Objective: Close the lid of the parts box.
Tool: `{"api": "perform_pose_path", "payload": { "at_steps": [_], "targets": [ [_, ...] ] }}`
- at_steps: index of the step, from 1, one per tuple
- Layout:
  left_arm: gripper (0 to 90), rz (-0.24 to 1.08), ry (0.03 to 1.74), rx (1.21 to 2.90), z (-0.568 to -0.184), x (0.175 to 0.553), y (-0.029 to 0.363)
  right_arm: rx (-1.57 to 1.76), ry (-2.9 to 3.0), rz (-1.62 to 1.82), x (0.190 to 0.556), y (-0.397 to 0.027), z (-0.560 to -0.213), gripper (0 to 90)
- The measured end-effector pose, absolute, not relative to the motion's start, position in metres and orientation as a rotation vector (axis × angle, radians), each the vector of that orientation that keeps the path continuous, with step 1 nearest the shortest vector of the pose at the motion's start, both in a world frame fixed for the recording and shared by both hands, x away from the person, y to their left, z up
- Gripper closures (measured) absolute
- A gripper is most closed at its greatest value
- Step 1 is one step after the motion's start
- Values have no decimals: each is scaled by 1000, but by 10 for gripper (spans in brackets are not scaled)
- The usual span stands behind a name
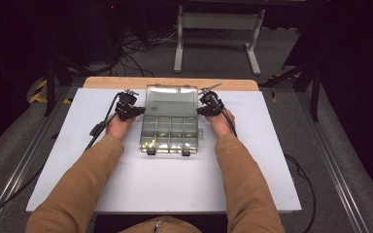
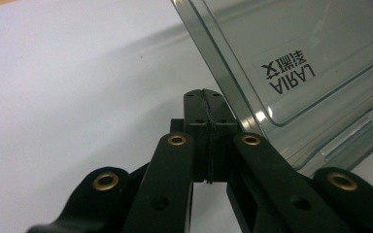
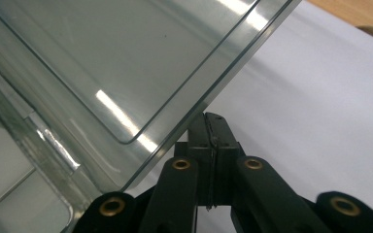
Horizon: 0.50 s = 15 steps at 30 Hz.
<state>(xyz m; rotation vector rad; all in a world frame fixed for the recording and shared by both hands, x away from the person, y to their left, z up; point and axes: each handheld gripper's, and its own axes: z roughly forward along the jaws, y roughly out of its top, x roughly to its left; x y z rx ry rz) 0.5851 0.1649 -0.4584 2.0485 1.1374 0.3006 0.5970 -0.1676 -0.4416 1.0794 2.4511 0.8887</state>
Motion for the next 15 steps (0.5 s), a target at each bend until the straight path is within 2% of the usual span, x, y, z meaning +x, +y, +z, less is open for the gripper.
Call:
{"api": "perform_pose_path", "payload": {
  "at_steps": [15],
  "targets": [
    [896, 328, 1149, 2028, -453, 586, 166, 1040, 2381, 939, 594, -167, -428, 900]
  ]
}}
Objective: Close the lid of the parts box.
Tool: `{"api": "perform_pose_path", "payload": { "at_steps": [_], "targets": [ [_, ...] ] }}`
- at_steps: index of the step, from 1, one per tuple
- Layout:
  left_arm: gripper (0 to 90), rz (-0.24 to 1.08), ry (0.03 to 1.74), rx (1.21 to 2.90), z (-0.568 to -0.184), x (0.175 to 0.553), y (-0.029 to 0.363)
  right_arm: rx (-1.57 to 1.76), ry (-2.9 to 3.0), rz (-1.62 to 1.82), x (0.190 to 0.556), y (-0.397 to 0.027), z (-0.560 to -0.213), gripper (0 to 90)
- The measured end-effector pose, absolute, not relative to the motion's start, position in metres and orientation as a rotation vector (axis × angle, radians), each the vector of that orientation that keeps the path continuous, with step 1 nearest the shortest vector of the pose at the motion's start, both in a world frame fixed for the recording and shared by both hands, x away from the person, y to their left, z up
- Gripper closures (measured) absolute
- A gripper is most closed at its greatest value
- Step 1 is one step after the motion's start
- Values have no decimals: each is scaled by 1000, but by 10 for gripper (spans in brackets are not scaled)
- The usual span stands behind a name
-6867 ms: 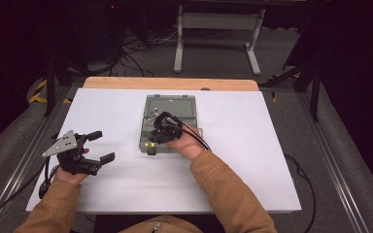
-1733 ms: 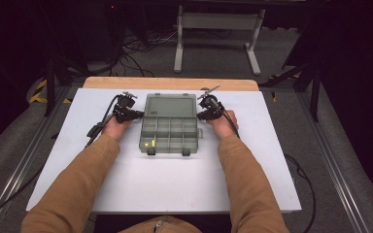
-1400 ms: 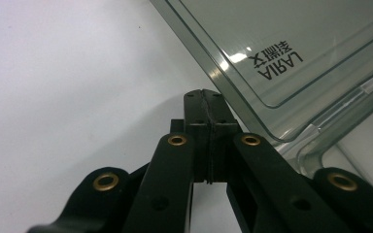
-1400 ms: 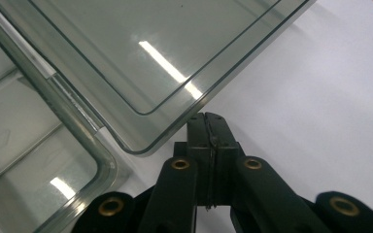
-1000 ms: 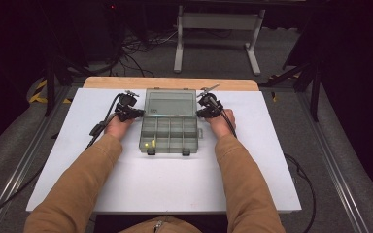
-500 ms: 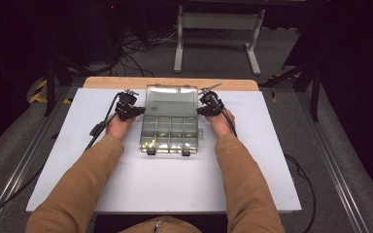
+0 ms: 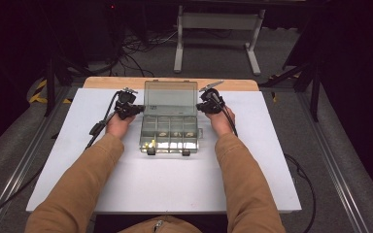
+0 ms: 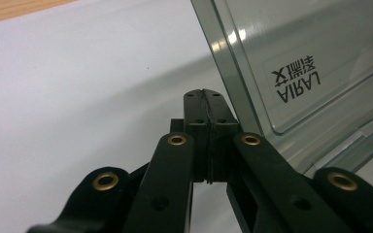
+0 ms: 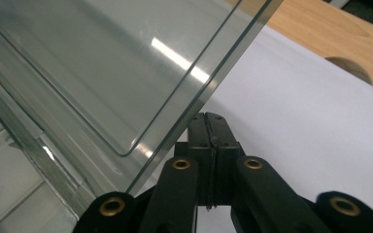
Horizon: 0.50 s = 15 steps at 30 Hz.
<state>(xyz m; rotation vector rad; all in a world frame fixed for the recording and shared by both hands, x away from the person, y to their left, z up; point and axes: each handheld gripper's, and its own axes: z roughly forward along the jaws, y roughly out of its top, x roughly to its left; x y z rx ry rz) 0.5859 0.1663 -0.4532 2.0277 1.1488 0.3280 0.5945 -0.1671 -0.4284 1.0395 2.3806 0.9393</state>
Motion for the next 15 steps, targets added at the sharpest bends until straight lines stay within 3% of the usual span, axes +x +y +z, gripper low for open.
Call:
{"api": "perform_pose_path", "payload": {
  "at_steps": [15],
  "targets": [
    [896, 347, 1140, 2017, -449, 585, 167, 1015, 2353, 968, 593, -168, -422, 900]
  ]
}}
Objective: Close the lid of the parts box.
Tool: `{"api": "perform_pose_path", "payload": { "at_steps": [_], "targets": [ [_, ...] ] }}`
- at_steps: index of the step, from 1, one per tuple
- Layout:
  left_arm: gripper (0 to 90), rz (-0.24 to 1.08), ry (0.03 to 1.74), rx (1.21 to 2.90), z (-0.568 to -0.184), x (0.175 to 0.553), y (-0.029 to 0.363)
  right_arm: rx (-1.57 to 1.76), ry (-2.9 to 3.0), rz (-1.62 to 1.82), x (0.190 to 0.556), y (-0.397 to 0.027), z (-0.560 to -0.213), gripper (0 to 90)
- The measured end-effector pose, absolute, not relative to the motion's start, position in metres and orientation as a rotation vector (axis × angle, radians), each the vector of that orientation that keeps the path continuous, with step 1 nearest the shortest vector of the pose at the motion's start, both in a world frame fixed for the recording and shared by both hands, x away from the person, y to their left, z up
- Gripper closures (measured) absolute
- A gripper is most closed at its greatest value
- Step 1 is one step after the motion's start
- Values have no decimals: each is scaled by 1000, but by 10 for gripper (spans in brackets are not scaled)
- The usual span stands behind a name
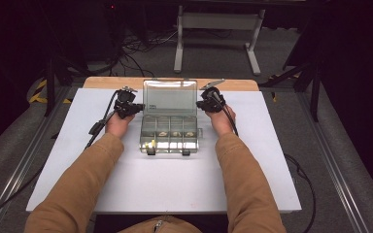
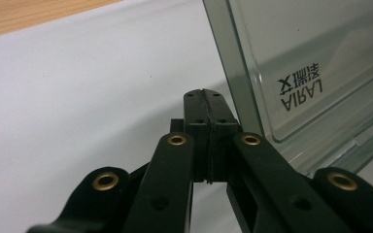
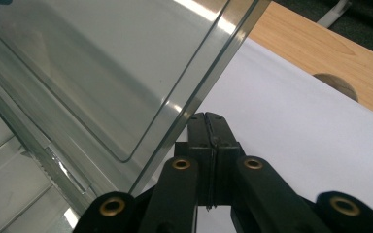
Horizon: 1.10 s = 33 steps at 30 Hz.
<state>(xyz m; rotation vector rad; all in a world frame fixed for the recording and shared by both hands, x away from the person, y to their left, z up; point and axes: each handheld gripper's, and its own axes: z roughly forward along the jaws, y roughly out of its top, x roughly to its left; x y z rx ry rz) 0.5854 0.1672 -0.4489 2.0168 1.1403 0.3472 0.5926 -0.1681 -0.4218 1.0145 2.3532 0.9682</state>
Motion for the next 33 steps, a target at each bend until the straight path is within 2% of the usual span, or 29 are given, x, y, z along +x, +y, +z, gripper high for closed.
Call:
{"api": "perform_pose_path", "payload": {
  "at_steps": [33],
  "targets": [
    [897, 334, 1119, 2005, -438, 578, 168, 930, 2351, 1056, 578, -174, -399, 900]
  ]
}}
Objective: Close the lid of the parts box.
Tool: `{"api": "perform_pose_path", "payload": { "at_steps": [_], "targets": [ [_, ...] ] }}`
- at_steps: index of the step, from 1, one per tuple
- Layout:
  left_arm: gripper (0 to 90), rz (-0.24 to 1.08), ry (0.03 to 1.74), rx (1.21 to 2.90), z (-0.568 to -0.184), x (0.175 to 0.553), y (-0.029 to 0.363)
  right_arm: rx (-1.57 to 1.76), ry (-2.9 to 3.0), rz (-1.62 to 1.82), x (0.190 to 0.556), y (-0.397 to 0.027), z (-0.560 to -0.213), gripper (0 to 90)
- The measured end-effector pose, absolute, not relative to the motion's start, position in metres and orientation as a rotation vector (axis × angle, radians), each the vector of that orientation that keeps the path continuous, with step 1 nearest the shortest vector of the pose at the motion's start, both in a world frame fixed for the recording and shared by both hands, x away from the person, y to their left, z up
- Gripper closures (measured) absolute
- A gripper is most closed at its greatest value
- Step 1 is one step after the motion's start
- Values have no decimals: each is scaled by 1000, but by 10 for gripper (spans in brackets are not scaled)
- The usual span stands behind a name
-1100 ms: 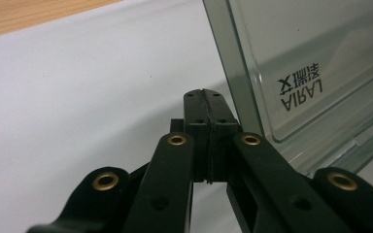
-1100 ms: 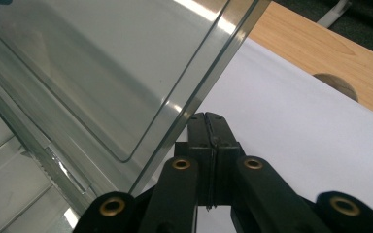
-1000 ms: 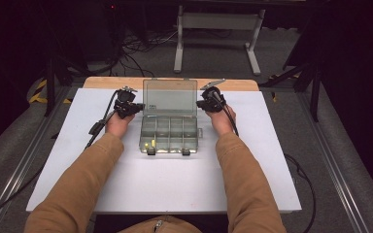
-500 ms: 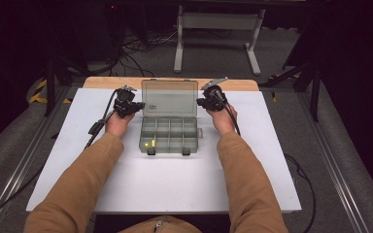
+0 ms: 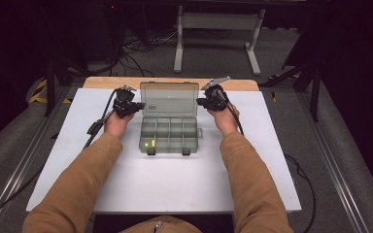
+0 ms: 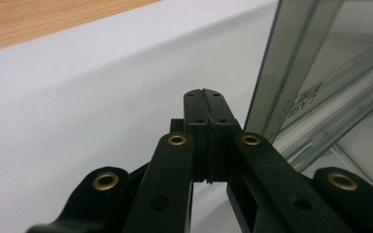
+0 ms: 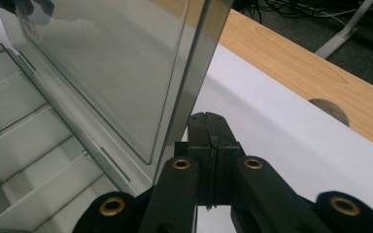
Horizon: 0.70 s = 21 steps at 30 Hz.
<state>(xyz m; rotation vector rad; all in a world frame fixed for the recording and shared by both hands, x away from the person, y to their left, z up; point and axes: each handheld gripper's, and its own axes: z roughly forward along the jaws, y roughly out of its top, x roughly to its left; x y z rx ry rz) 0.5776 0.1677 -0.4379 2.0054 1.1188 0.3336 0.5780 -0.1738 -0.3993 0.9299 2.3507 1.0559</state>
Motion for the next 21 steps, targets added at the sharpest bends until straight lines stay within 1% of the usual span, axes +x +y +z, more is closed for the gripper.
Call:
{"api": "perform_pose_path", "payload": {
  "at_steps": [11, 21],
  "targets": [
    [896, 357, 1074, 2046, -434, 573, 169, 871, 2378, 1044, 567, -174, -391, 900],
    [896, 340, 1039, 2059, -428, 566, 174, 845, 2400, 1057, 557, -175, -388, 900]
  ]
}}
